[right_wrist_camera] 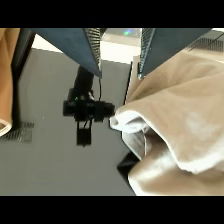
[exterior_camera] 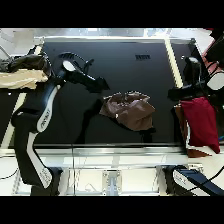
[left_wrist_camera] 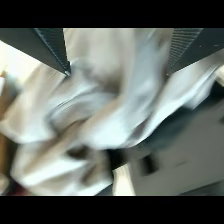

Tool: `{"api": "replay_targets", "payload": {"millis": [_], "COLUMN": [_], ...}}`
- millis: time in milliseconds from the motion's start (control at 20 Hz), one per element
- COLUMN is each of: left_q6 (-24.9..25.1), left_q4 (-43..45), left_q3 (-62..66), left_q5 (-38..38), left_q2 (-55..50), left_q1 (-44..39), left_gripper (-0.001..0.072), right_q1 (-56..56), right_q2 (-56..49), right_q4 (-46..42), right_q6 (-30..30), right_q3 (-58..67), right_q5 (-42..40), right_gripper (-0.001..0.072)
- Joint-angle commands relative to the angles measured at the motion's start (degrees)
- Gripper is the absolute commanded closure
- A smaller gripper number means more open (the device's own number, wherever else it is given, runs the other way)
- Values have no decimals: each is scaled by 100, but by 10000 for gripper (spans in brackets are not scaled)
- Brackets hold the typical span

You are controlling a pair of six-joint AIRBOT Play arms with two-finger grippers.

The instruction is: Fold the shirts.

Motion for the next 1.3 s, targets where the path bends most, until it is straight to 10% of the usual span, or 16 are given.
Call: {"api": "replay_targets", "payload": {"millis": [0,550,750,1100,1250], "left_q6": [1226,1893,1552,1314,1222], "left_q4": [-1139,2430,2400,2398,2400], "left_q3": [2,28,146,146,146], "left_q5": [710,522,581,507,262], "left_q2": [-409,-332,-168,960,1384], "left_q1": [-249,-1224,-1250,-850,-693], "left_gripper": [-6,12,652,697,698], "right_q1": [-4,-4,-4,-2,24], "right_q2": [-4,-7,-7,-144,-514], "right_q4": [-55,-232,-229,678,1825], "right_q6": [24,-120,-120,-120,-372], "right_q3": [-260,-260,-260,-1663,-2365], "right_q5": [-282,-413,-153,-1556,-1694], "right_gripper": [432,432,434,430,295]}}
